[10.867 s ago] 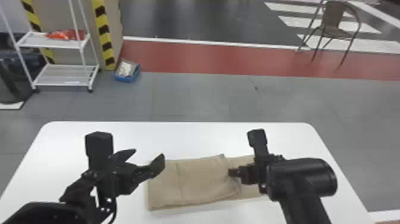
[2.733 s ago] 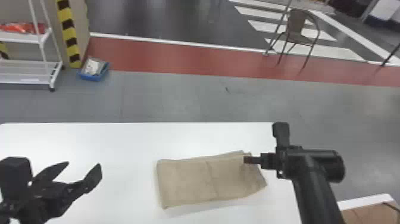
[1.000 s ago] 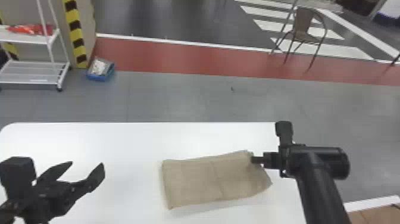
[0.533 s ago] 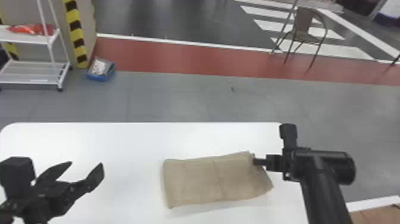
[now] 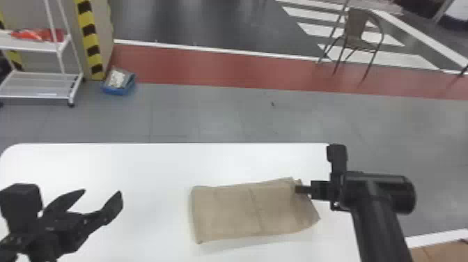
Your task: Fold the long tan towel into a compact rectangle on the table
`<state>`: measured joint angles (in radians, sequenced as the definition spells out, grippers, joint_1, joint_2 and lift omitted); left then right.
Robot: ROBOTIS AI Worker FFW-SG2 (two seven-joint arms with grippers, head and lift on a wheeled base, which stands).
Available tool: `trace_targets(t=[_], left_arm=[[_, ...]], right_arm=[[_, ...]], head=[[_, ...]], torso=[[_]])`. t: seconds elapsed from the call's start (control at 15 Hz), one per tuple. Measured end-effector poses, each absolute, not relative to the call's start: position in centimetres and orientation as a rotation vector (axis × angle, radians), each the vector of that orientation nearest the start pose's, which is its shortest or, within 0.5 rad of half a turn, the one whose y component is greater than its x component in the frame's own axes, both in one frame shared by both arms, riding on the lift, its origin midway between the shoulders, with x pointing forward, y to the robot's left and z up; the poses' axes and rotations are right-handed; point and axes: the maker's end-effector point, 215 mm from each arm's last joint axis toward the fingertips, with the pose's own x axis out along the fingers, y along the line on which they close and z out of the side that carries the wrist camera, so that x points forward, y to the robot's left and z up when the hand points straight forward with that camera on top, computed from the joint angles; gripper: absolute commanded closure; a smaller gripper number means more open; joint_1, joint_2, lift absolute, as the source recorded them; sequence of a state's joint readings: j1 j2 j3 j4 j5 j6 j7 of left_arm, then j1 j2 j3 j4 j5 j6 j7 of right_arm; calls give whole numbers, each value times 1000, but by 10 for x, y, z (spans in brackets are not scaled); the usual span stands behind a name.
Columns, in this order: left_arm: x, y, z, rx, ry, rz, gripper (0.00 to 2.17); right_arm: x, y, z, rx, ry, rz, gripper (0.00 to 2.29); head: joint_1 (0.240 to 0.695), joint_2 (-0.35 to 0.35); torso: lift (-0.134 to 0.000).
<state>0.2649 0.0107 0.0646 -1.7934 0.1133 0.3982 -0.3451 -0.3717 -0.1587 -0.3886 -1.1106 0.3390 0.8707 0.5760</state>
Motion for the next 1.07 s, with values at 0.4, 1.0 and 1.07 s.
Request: trace_targets(t=[0.4, 1.0, 1.07], left_arm=[[480, 184, -471, -175, 419, -296, 144], [482, 195, -472, -179, 413, -281, 144], [482, 195, -472, -179, 410, -281, 144]], right_arm=[[538, -416, -555, 149, 953, 8, 1511], [583, -395, -492, 263, 698, 86, 1504], [586, -403, -501, 236, 705, 62, 1501]], head=[[695, -249], [695, -201], [695, -205]], torso=[[0], [0], [0]])
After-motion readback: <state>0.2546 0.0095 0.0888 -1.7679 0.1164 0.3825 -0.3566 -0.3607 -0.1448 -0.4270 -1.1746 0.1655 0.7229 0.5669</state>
